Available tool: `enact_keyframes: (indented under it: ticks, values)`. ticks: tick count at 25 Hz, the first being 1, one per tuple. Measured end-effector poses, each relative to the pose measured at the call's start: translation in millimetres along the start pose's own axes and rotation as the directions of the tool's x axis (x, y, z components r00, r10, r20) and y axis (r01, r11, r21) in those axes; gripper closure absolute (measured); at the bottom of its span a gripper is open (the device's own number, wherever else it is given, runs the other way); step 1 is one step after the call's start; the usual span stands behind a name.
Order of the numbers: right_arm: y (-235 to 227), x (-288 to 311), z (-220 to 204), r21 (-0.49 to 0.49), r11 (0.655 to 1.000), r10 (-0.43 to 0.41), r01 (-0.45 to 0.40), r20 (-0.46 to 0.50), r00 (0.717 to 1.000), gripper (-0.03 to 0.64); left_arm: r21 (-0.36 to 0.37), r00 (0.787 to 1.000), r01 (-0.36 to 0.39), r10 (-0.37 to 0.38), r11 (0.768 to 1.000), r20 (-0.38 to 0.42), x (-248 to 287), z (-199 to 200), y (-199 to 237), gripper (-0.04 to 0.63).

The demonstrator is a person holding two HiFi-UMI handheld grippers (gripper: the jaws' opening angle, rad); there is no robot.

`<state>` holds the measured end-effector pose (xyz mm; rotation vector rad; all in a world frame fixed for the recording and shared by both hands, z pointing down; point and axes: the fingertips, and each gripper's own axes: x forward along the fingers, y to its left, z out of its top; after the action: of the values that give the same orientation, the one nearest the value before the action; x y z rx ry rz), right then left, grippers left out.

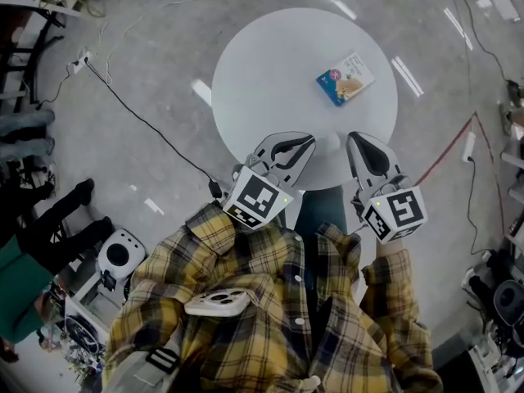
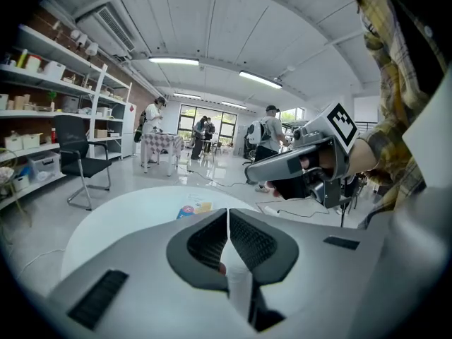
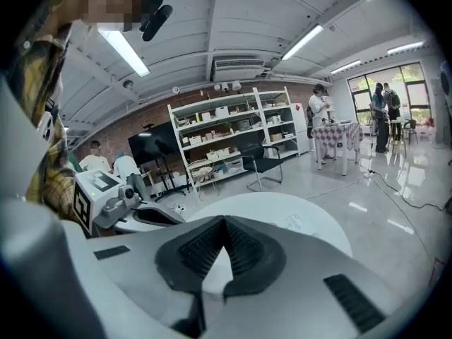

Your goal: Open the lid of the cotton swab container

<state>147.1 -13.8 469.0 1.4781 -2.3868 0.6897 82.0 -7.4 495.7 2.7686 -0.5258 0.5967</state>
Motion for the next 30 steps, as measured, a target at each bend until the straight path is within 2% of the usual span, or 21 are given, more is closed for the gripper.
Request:
enact_keyframes:
  ticks: [8, 13, 14, 16, 21, 30]
  values:
    - [-5.9, 6.5, -20.7, 0.033, 0.999, 0.003, -0.002, -0.018, 1.000, 0.602, -0.014, 0.999, 0.036, -0.036, 0.999, -0.025, 11.2, -21.6, -2.5, 0.572]
    - [-10.9, 5.6, -25.8, 0.074, 0.997, -0.012, 0.013, -0.021, 1.000, 0.603, 0.000, 0.997, 0.074, -0.074, 0.997, -0.029, 14.4, -27.2, -9.0, 0.568]
    - [-10.9, 5.0, -25.9, 0.076, 0.997, -0.010, 0.012, -0.020, 1.000, 0.603, -0.002, 0.996, 0.084, -0.084, 0.996, -0.032, 15.1, -28.8, -10.5, 0.550]
    - [-12.0, 3.5, -26.4, 0.081, 0.997, -0.011, 0.012, -0.020, 1.000, 0.602, -0.005, 0.994, 0.105, -0.105, 0.995, -0.037, 17.6, -31.5, -13.7, 0.460]
    - [-16.0, 3.9, -27.5, 0.097, 0.995, -0.013, 0.015, -0.022, 1.000, 0.602, 0.040, 0.989, 0.128, -0.124, 0.991, -0.080, 26.2, -41.9, -19.0, 0.336]
    - [-15.7, 10.9, -23.6, 0.118, 0.993, -0.007, 0.009, -0.015, 1.000, 0.603, 0.107, 0.971, 0.166, -0.144, 0.980, -0.189, 45.7, -75.9, -19.6, 0.281]
